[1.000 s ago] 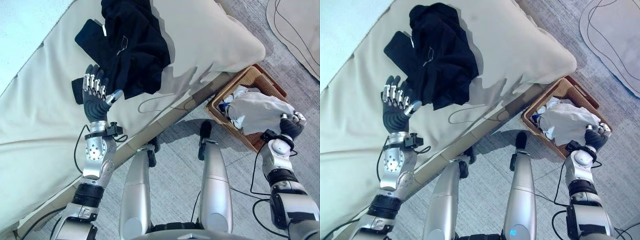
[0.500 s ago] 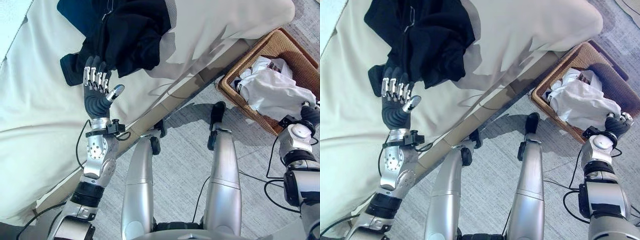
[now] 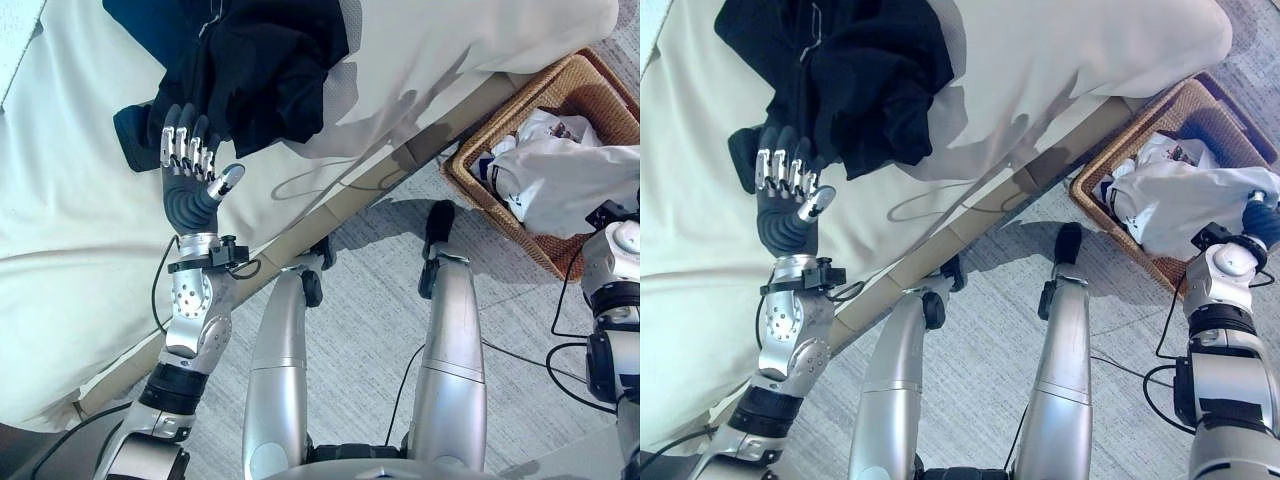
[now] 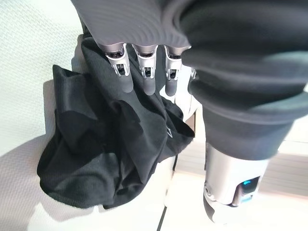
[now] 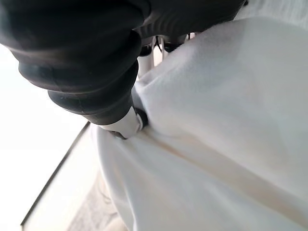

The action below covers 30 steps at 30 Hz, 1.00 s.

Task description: Pick up clothes into the bucket

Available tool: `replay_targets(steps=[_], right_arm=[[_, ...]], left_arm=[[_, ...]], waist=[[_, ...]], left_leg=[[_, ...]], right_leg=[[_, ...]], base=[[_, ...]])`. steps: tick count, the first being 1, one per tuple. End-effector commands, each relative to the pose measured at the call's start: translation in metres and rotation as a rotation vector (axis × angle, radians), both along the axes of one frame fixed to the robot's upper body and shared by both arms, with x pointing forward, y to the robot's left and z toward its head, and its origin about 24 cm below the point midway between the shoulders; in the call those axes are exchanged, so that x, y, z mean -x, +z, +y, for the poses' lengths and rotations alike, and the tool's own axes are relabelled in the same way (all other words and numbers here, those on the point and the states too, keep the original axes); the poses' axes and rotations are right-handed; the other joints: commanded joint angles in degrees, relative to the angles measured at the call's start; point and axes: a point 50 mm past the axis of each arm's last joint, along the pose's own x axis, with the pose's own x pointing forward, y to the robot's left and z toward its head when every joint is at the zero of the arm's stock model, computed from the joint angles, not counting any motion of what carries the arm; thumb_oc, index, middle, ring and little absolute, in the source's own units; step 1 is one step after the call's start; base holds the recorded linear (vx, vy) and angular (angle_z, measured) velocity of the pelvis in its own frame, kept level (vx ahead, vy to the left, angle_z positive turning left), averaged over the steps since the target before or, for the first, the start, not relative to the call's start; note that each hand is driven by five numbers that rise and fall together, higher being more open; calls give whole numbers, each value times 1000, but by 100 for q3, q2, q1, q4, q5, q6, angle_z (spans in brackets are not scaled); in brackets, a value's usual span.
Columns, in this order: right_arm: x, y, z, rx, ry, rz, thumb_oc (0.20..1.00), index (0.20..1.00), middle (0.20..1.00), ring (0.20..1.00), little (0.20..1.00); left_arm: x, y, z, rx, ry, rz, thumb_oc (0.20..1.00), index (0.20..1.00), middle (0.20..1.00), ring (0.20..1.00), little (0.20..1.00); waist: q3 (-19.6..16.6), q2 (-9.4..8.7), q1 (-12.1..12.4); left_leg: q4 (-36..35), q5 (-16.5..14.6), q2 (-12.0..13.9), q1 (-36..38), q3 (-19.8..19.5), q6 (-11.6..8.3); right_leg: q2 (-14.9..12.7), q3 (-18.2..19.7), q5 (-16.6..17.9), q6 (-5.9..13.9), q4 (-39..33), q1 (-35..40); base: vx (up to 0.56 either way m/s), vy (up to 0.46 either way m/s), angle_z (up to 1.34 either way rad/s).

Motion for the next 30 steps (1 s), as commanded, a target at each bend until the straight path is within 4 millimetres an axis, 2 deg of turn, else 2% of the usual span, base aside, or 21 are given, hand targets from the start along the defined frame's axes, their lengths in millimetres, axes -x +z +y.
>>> replay_targets(steps=[1,4,8,12,18,19,20,25,30], right_arm=[[2,-1,3,159,7,71,200,200,200,200,200],[-13,3,20,272,71,161,200,200,200,200,200],[-23,-1,29,306,91,250,200,200,200,200,200],[-34,-15,43,340,132,381,200,200,200,200,200],[-35,-28,46,302,141,437,203,203,203,203,203],[-34,-29,45,288,135,429,765,765,765,765,765],[-32,-30,45,275,125,423,1000,1000,1000,1000,1000],[-26,-37,37,238,83,425,1000,1000,1000,1000,1000],[-12,-54,27,132,29,417,1000,1000,1000,1000,1000]], left_arm=[[17,7,12,82,32,-100,1000,1000,1000,1000,1000],[17,7,12,81,27,-100,1000,1000,1000,1000,1000],[16,7,10,81,23,-95,1000,1000,1000,1000,1000],[15,9,9,69,26,-101,1000,1000,1000,1000,1000],[13,10,8,64,31,-101,1000,1000,1000,1000,1000],[13,11,8,67,32,-102,1000,1000,1000,1000,1000],[13,11,9,68,34,-107,1000,1000,1000,1000,1000],[12,12,9,67,47,-107,1000,1000,1000,1000,1000],[9,10,9,72,55,-93,1000,1000,1000,1000,1000]], waist=[[-356,183,-168],[-379,185,-150],[-406,206,-94],[-441,232,-45],[-470,238,-17],[-475,233,-18],[-482,230,-26],[-524,189,-53],[-579,92,-103]], left_leg=[[582,-684,24,-130,-150,12],[583,-661,33,-176,-150,16],[575,-650,28,-201,-158,15],[530,-622,32,-209,-164,13],[514,-621,18,-203,-189,18],[520,-623,18,-206,-188,19],[506,-620,24,-192,-190,20],[374,-608,45,-54,-207,13],[70,-548,78,285,-256,-19]], right_leg=[[-30,153,38,184,38,58],[-17,141,40,167,42,32],[-34,123,39,161,45,9],[-45,96,24,154,48,3],[-41,57,-11,145,70,18],[-40,56,-13,144,71,20],[-45,46,-23,148,71,33],[-43,6,-4,168,-48,173],[-71,-112,23,206,-317,531]], base=[[-2,-15,-5],[-3,-28,-6],[1,-12,-3],[0,0,0],[8,-11,6],[15,-11,6],[17,-9,5],[0,0,0],[7,-13,-2]])
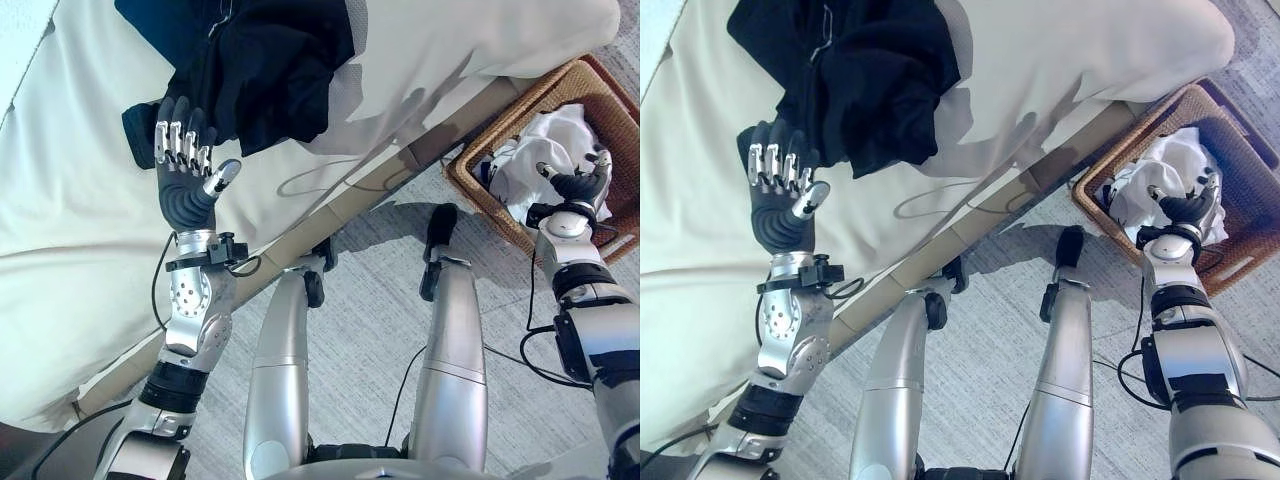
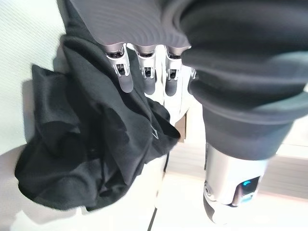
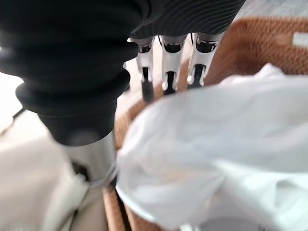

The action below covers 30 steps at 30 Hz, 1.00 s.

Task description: Pick up clothes into the bucket

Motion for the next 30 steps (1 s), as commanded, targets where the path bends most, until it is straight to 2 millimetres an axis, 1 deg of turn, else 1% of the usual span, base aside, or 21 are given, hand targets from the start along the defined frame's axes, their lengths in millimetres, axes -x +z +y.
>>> replay_targets(steps=[1,3,4,5,6,7,8,9,12,13,14,17,19,23,26,29,30], right_arm=[[24,-33,-17,-71,-100,42,1000,1000,1000,1000,1000],[28,-44,-15,-117,-105,38,1000,1000,1000,1000,1000],[28,-45,-15,-118,-105,38,1000,1000,1000,1000,1000],[35,-61,-12,-178,-114,31,1000,1000,1000,1000,1000],[38,-67,-12,-205,-120,27,1000,1000,1000,1000,1000],[41,-73,-9,-230,-120,21,1000,1000,1000,1000,1000],[41,-74,-9,-231,-121,21,1000,1000,1000,1000,1000],[46,-85,-6,-287,-126,3,1000,1000,1000,1000,1000],[53,-100,3,-352,-104,-44,1000,1000,1000,1000,1000],[53,-104,11,-369,-75,-68,1000,1000,1000,1000,1000],[54,-105,16,-366,-46,-78,1000,1000,1000,1000,1000],[51,-104,41,-329,88,-119,1000,1000,1000,1000,1000],[50,-100,59,-294,196,-143,1000,1000,1000,1000,1000],[46,-88,89,-101,435,-94,1000,1000,1000,1000,1000],[44,-83,110,5,573,-65,1000,1000,1000,1000,1000],[43,-80,128,32,664,-68,1000,1000,1000,1000,1000],[43,-80,128,32,664,-68,1000,1000,1000,1000,1000]], left_arm=[[6,1,10,55,55,-49,1000,1000,1000,1000,1000],[2,-4,12,59,72,-21,1000,1000,1000,1000,1000],[1,-4,12,58,71,-21,1000,1000,1000,1000,1000],[-1,-8,15,67,87,-1,1000,1000,1000,1000,1000],[-2,-9,16,65,93,7,1000,1000,1000,1000,1000],[-3,-11,17,58,106,19,1000,1000,1000,1000,1000],[-3,-12,17,57,106,20,1000,1000,1000,1000,1000],[-5,-18,20,41,125,50,1000,1000,1000,1000,1000],[-6,-30,28,23,171,105,1000,1000,1000,1000,1000],[-6,-35,31,24,186,125,1000,1000,1000,1000,1000],[-6,-39,35,30,207,143,1000,1000,1000,1000,1000],[-5,-57,47,9,267,230,1000,1000,1000,1000,1000],[-5,-65,50,-13,285,274,1000,1000,1000,1000,1000],[-5,-84,56,-117,321,369,1000,1000,1000,1000,1000],[-3,-95,58,-206,345,430,1000,1000,1000,1000,1000],[-4,-103,55,-283,349,473,1000,1000,1000,1000,1000],[-4,-103,55,-284,350,474,1000,1000,1000,1000,1000]], waist=[[-572,64,-221],[-614,15,-239],[-605,13,-239],[-658,-51,-269],[-668,-75,-282],[-668,-114,-308],[-654,-116,-310],[-697,-166,-317],[-744,-274,-345],[-750,-309,-362],[-774,-345,-375],[-811,-457,-409],[-843,-524,-435],[-1011,-621,-394],[-1144,-671,-299],[-1256,-725,-224],[-1247,-722,-229]], left_leg=[[126,-554,86,214,-222,-79],[-55,-511,89,416,-250,-103],[-79,-499,87,445,-254,-104],[-355,-404,82,732,-301,-135],[-479,-370,87,884,-336,-147],[-614,-165,84,956,-300,-124],[-640,-153,81,990,-305,-126],[-885,-73,82,1307,-376,-164],[-1286,46,85,1901,-471,-220],[-1447,95,101,2124,-492,-240],[-1533,120,107,2277,-503,-249],[-1884,233,176,2862,-589,-301],[-2168,373,219,3253,-653,-336],[-2671,570,356,3940,-794,-391],[-2855,624,455,4299,-906,-449],[-2797,620,505,4444,-1005,-473],[-2790,613,510,4454,-1013,-476]], right_leg=[[-60,-62,59,262,-252,412],[-44,-127,99,282,-401,635],[-46,-138,107,281,-424,667],[-36,-227,202,313,-682,994],[-33,-282,231,327,-788,1169],[-49,-356,422,282,-961,1281],[-50,-368,431,281,-985,1319],[-48,-475,480,294,-1199,1676],[-38,-646,537,315,-1585,2367],[-34,-710,557,329,-1700,2611],[-24,-752,573,333,-1781,2774],[-4,-917,587,341,-2066,3415],[25,-1042,638,326,-2319,3855],[188,-1197,620,299,-2688,4560],[294,-1351,524,252,-2822,4970],[376,-1416,497,214,-2974,5266],[382,-1426,497,212,-2984,5288]], base=[[0,0,0],[13,-28,5],[18,-54,10],[25,-59,8],[-43,-81,9],[-61,-43,8],[-27,-60,8],[66,-56,10],[95,-62,12],[90,-67,11],[91,-60,10],[113,-67,6],[102,-81,14],[119,-83,16],[110,-108,22],[75,-83,17],[96,-46,27]])
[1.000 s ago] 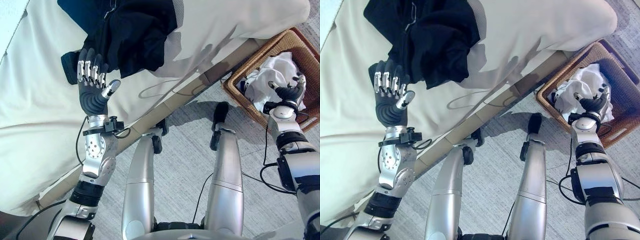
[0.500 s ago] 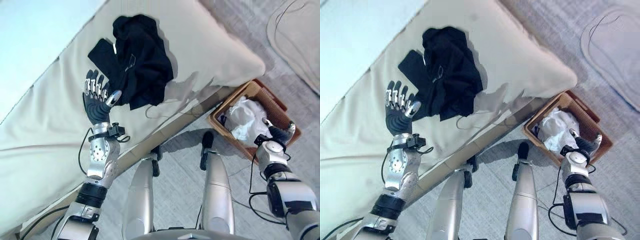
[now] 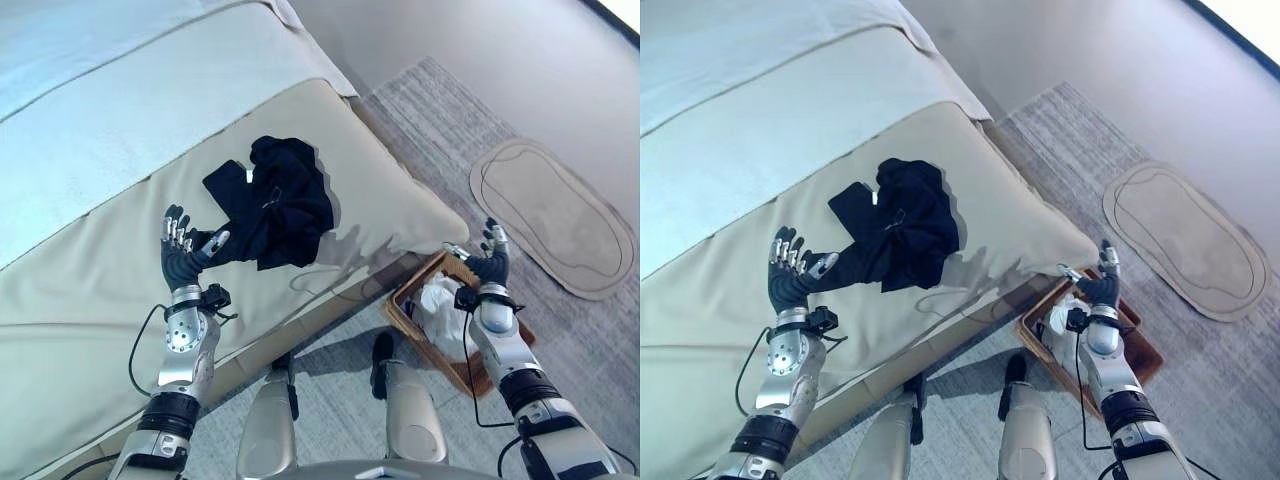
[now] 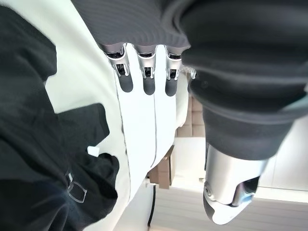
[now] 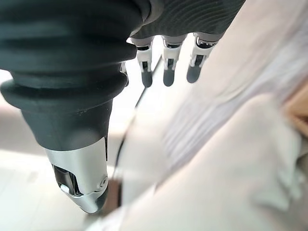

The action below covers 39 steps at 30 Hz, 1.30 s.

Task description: Pick up clothes into the bucket

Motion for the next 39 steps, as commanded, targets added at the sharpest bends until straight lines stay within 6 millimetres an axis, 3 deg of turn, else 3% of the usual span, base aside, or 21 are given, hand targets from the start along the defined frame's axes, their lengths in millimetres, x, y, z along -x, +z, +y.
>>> replay_targets(steps=[1,2,5,13,17,20,24,26,29,34,38,39], right_arm=[[-11,24,19,42,128,-101,1000,1000,1000,1000,1000],[-11,24,19,41,128,-101,1000,1000,1000,1000,1000],[-15,24,31,48,154,-91,1000,1000,1000,1000,1000],[-29,27,59,1,183,-78,1000,1000,1000,1000,1000],[-25,21,56,-10,177,-54,1000,1000,1000,1000,1000],[-22,18,57,-25,180,-51,1000,1000,1000,1000,1000],[-19,9,50,-43,158,-19,1000,1000,1000,1000,1000],[-17,5,48,-70,142,-8,1000,1000,1000,1000,1000],[-14,-1,47,-90,129,9,1000,1000,1000,1000,1000],[-10,-1,42,-103,111,-7,1000,1000,1000,1000,1000],[-11,5,43,-104,110,-33,1000,1000,1000,1000,1000],[-11,8,42,-107,102,-52,1000,1000,1000,1000,1000]], left_arm=[[-6,12,0,-156,-22,-27,1000,1000,1000,1000,1000],[-6,12,0,-156,-22,-27,1000,1000,1000,1000,1000],[-14,8,-15,-259,-74,15,1000,1000,1000,1000,1000],[-18,10,-20,-412,-107,33,1000,1000,1000,1000,1000],[-17,4,-19,-451,-122,72,1000,1000,1000,1000,1000],[-20,4,-20,-524,-141,92,1000,1000,1000,1000,1000],[-29,7,-25,-594,-164,91,1000,1000,1000,1000,1000],[-31,9,-26,-621,-164,83,1000,1000,1000,1000,1000],[-34,8,-30,-657,-169,92,1000,1000,1000,1000,1000],[-39,8,-41,-642,-172,85,1000,1000,1000,1000,1000],[-46,13,-50,-680,-177,69,1000,1000,1000,1000,1000],[-50,17,-54,-708,-184,60,1000,1000,1000,1000,1000]], waist=[[-182,-128,156],[-179,-129,150],[-254,-36,211],[-377,-139,355],[-365,-154,323],[-300,-106,221],[-284,-198,-10],[-270,-294,-59],[-304,-389,-73],[-305,-388,-111],[-219,-367,-198],[-174,-359,-267]], left_leg=[[537,-415,119,122,-61,-176],[543,-417,116,121,-69,-174],[-42,105,60,9,-111,-190],[-39,-259,-363,230,196,161],[11,-485,-742,563,245,480],[-11,-513,-819,740,188,572],[-116,-527,-809,776,60,497],[-114,-596,-823,776,28,440],[46,-654,-750,665,-13,354],[239,-689,-456,500,-25,139],[395,-688,-362,296,1,74],[400,-628,-309,193,202,65]], right_leg=[[-101,243,405,162,-773,641],[-103,235,407,163,-781,650],[-255,-37,443,250,-786,714],[-729,141,676,522,-677,768],[-1039,498,1137,549,273,683],[-862,928,1200,430,785,416],[-241,1344,891,410,-306,107],[-144,1275,1049,463,-1058,91],[-111,1247,1123,482,-1340,226],[23,1052,1033,397,-1387,301],[-4,939,1013,375,-1300,183],[-61,861,1012,383,-1302,176]], base=[[64,-19,23],[84,32,18],[25,142,31],[88,193,22],[123,218,11],[81,116,16],[62,-74,8],[92,-138,12],[77,-145,34],[58,-149,6],[-6,-83,7],[-95,-32,14]])
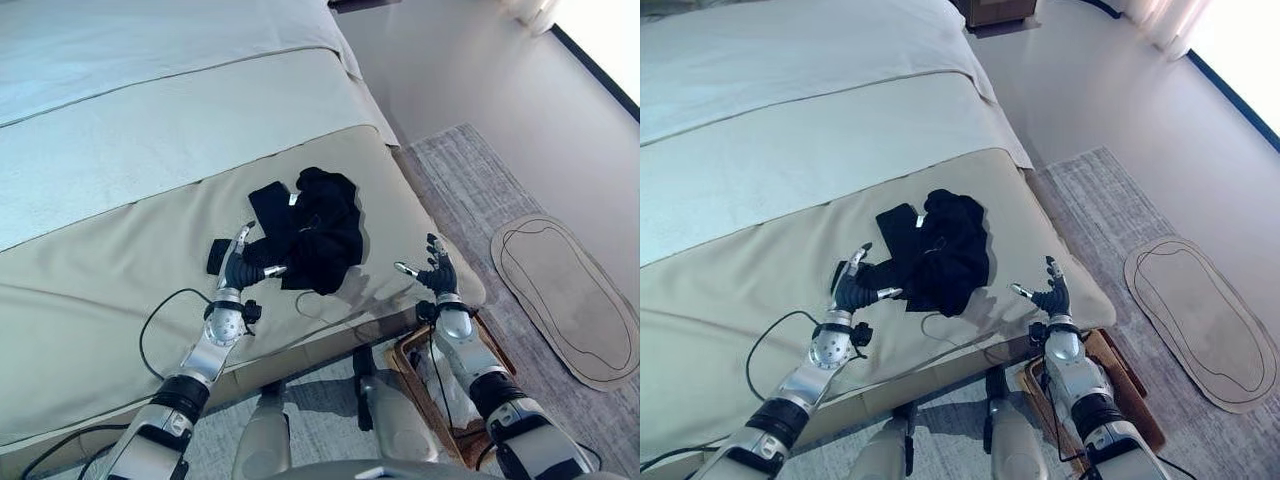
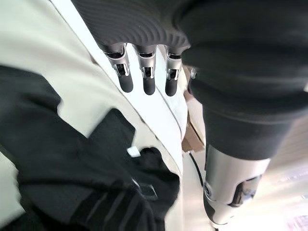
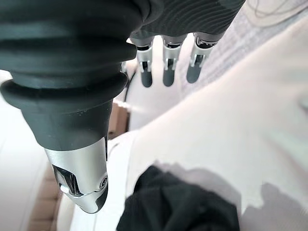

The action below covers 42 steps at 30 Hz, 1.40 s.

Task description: Pick up clothes into the bucket

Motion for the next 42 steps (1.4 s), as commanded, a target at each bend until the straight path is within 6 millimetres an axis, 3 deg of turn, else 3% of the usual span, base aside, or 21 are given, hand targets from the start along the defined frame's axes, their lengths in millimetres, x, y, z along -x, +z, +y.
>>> replay_targets(steps=[1,6,11,16,17,18,25,31,42], right_arm=[[-12,42,9,-67,0,-223,1000,1000,1000,1000,1000],[-18,60,13,-58,4,-297,1000,1000,1000,1000,1000],[-27,76,21,-42,11,-363,1000,1000,1000,1000,1000],[-32,85,26,-34,19,-396,1000,1000,1000,1000,1000],[-34,90,28,-39,23,-412,1000,1000,1000,1000,1000],[-34,90,29,-39,23,-412,1000,1000,1000,1000,1000],[-38,112,43,-50,76,-500,1000,1000,1000,1000,1000],[-38,119,44,-47,95,-535,1000,1000,1000,1000,1000],[-35,116,42,-49,145,-527,1000,1000,1000,1000,1000]], left_arm=[[-26,41,-5,-110,-16,-165,1000,1000,1000,1000,1000],[-42,63,-6,-261,18,-252,1000,1000,1000,1000,1000],[-62,102,4,-353,124,-381,1000,1000,1000,1000,1000],[-68,124,14,-392,214,-455,1000,1000,1000,1000,1000],[-69,140,19,-406,244,-509,1000,1000,1000,1000,1000],[-70,141,19,-406,244,-509,1000,1000,1000,1000,1000],[-72,193,27,-453,345,-694,1000,1000,1000,1000,1000],[-73,219,16,-527,304,-778,1000,1000,1000,1000,1000],[-75,236,-19,-596,112,-833,1000,1000,1000,1000,1000]], waist=[[126,-273,-127],[288,-216,-206],[709,-303,-256],[979,-359,-299],[1099,-365,-309],[1091,-354,-303],[1191,-355,-392],[1155,-328,-477],[1052,-236,-589]], left_leg=[[833,-525,-139,-125,859,-76],[718,-419,-137,-361,1002,-39],[1118,-510,-212,-963,1098,39],[1468,-572,-213,-1508,1115,46],[1705,-617,-209,-1848,1082,36],[1765,-667,-191,-1883,1077,32],[2507,-863,-152,-3049,1027,39],[2879,-1004,-165,-3548,990,80],[3029,-1079,-193,-3862,1046,125]], right_leg=[[-769,3,70,377,306,-110],[-767,113,140,398,428,-639],[-835,215,218,423,702,-1244],[-886,217,257,447,865,-1672],[-904,198,243,441,1001,-1930],[-890,199,206,441,1046,-1958],[-879,253,101,410,1575,-2985],[-856,329,2,392,1892,-3493],[-853,467,-25,410,2031,-3885]], base=[[-93,21,25],[-50,49,18],[-83,53,-10],[-77,16,-2],[-59,-13,-2],[-66,-5,2],[-26,-1,1],[0,0,0],[2,25,-7]])
